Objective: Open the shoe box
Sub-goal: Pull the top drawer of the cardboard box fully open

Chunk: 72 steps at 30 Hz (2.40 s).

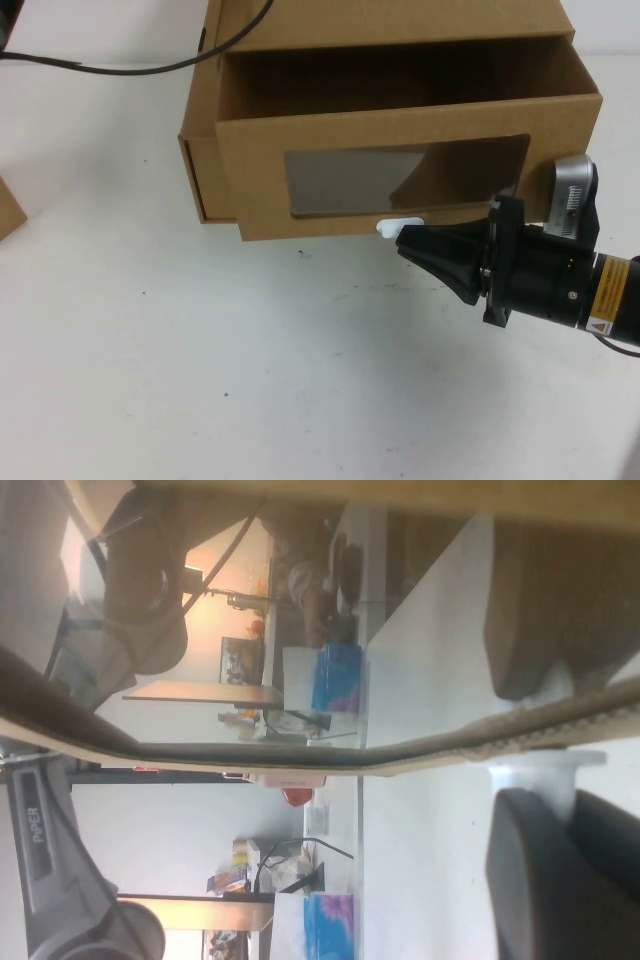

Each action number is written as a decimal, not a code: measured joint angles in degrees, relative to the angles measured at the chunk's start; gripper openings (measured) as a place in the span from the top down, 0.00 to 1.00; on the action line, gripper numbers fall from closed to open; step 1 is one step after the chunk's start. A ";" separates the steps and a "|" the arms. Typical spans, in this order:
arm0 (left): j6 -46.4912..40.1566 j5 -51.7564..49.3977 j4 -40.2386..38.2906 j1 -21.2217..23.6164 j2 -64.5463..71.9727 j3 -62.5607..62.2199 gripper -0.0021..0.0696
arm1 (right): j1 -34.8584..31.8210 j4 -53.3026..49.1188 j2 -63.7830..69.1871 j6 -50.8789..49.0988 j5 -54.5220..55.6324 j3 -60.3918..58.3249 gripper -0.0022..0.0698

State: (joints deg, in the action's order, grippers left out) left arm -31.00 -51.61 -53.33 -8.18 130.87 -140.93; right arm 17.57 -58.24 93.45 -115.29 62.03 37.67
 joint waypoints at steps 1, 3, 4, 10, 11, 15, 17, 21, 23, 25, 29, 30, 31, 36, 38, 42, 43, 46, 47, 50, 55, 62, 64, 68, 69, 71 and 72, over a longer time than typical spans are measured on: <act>0.00 0.11 0.00 0.00 0.00 0.00 0.98 | 0.00 0.00 0.00 0.00 0.00 0.00 0.97; -0.13 0.37 -0.45 0.00 0.00 0.00 0.98 | 0.00 0.00 0.00 0.00 0.00 0.00 0.97; -0.63 0.35 -1.09 0.00 0.00 -0.10 0.98 | 0.00 0.00 0.00 0.00 0.00 0.00 0.97; -2.72 -2.02 -2.58 0.24 1.67 -4.37 0.98 | 0.00 -0.04 -0.11 0.00 0.13 -0.10 0.97; -2.88 -2.88 -2.00 0.24 1.94 -5.66 0.98 | 0.00 -0.14 -0.11 0.00 0.21 -0.21 0.97; -3.15 -6.39 0.50 -0.39 2.84 -10.64 0.98 | 0.00 -1.00 -0.45 0.03 0.62 -0.45 0.97; -3.15 -8.12 0.91 -1.33 2.94 -12.52 0.98 | 0.00 -2.25 -0.57 0.25 1.59 -0.45 0.97; -3.15 -9.80 0.89 -3.77 2.94 -13.82 0.98 | 0.34 -4.59 -0.57 0.64 2.58 -0.45 0.97; -3.15 -10.43 1.95 -4.72 2.94 -13.82 0.98 | 0.48 -4.85 -0.57 0.76 2.73 -0.45 0.97; -3.18 -11.24 3.44 -5.19 2.94 -13.82 0.98 | 0.48 -4.85 -0.57 0.90 2.73 -0.47 0.97; -2.27 -10.89 6.65 -5.19 2.94 -12.45 0.98 | 0.48 -4.85 -0.57 0.98 2.73 -0.47 0.97; -1.85 -10.37 6.79 -5.19 2.80 -11.74 0.98 | 0.48 -4.85 -0.57 0.98 2.61 -0.47 0.97; -1.55 -9.75 6.77 -5.28 2.35 -10.58 0.98 | 0.48 -4.85 -0.57 0.98 2.62 -0.47 0.97; -1.66 -6.20 5.16 -5.28 0.65 -4.09 0.98 | 0.48 -4.75 -0.57 1.12 2.05 -0.47 0.97; -2.36 -5.54 4.61 -5.28 0.53 -2.83 0.98 | 0.48 -4.95 -0.57 1.12 1.95 -0.47 0.97; -3.39 -4.83 3.72 -5.28 0.74 -2.23 0.98 | 0.48 -5.57 -0.57 1.12 1.95 -0.47 0.97; -4.08 -4.52 3.15 -5.28 0.83 -2.23 0.98 | 0.48 -5.67 -0.57 1.12 1.95 -0.47 0.97; -5.09 -3.50 2.34 -5.18 1.10 -2.12 0.98 | 0.48 -6.17 -0.80 1.12 1.95 -0.47 0.97; -5.20 -3.26 2.35 -5.18 1.10 -2.12 0.98 | 0.48 -6.48 -1.05 1.12 1.80 -0.47 0.97; -5.28 -3.14 1.84 -4.94 1.10 -2.12 0.98 | 0.48 -7.32 -2.36 0.69 0.57 -0.47 0.97; -5.46 -3.26 0.69 -4.47 1.19 -2.12 0.98 | 0.48 -10.21 -4.78 -1.08 -0.80 -0.47 0.97; -5.59 -3.48 -0.70 -3.74 1.19 -2.12 0.98 | 0.14 -14.35 -7.64 -4.02 -0.58 -0.47 0.98; -6.14 -2.61 -0.05 -3.49 1.31 -2.12 0.98 | 0.28 -17.39 -8.22 -4.49 2.21 -0.57 0.99; -6.38 -1.23 0.21 -3.17 1.39 -2.12 0.98 | 0.49 -19.91 -8.62 -5.08 4.36 -0.57 0.99; -6.38 -0.94 0.30 -3.17 1.45 -2.12 0.98 | 0.49 -20.15 -8.62 -5.13 4.36 -0.57 0.99; -6.38 -0.84 0.33 -3.17 1.54 -2.12 0.98 | 0.49 -20.93 -8.62 -5.13 4.36 -0.57 0.99; -6.38 -0.84 0.43 -3.17 1.54 -2.12 0.98 | 0.49 -21.55 -8.62 -5.33 4.24 -0.57 0.99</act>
State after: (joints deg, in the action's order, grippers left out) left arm -37.37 -52.45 -52.90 -11.35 132.41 -143.05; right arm 18.06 -79.80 84.83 -120.62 66.28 37.10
